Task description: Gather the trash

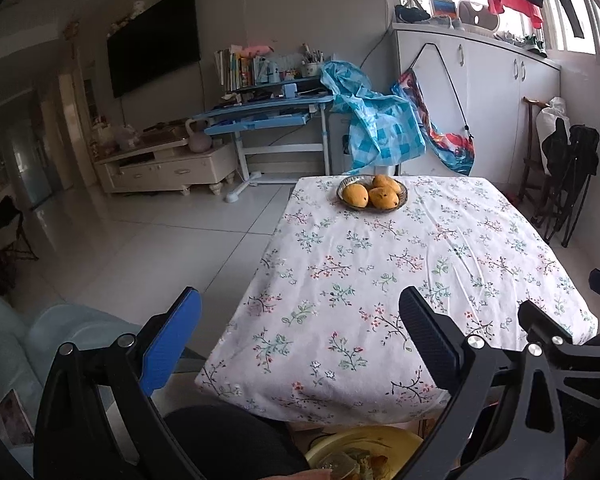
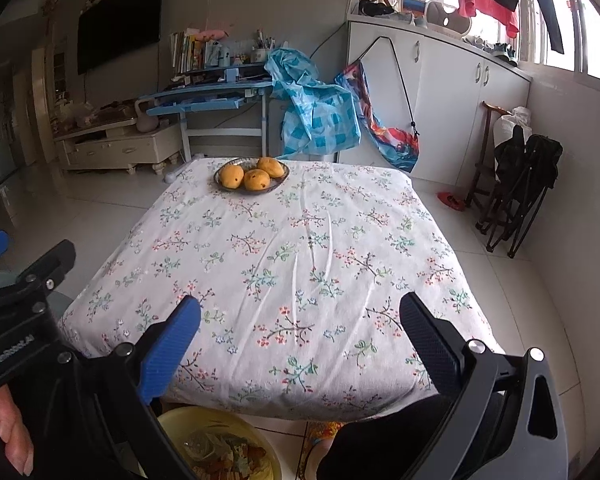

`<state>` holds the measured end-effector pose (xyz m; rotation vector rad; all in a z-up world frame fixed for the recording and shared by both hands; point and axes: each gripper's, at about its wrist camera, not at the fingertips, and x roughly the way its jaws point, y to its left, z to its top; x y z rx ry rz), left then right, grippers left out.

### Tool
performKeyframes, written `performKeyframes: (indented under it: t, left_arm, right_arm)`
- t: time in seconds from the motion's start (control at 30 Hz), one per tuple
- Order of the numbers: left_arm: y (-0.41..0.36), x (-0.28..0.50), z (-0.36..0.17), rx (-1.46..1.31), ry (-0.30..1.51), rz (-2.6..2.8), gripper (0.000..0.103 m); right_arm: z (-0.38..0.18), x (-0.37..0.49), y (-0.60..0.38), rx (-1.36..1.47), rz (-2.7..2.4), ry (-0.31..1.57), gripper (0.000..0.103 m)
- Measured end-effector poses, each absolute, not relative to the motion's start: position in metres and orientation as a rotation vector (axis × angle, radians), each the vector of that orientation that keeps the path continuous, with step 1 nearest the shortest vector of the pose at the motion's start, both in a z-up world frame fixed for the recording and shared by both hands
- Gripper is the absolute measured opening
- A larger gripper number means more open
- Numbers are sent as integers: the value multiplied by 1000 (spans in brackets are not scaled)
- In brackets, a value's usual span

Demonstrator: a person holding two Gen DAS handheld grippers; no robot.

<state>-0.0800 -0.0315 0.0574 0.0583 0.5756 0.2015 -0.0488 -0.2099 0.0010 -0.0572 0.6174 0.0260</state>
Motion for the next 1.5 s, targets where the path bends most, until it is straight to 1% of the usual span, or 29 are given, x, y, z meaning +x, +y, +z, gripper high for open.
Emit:
performKeyframes:
  t: [0.17, 0.47, 1.5]
  left_arm:
    - [-25, -77, 61, 60, 573, 222, 96]
    - [-17, -69, 52, 51, 617, 243, 96]
    - [-14, -62, 44, 21, 658, 245, 96]
  right_arm:
    - [0, -45, -198, -78, 32, 597, 95]
    - [-7, -42, -180, -126, 47, 593, 95]
    - [-16, -36, -179, -134, 44, 630, 95]
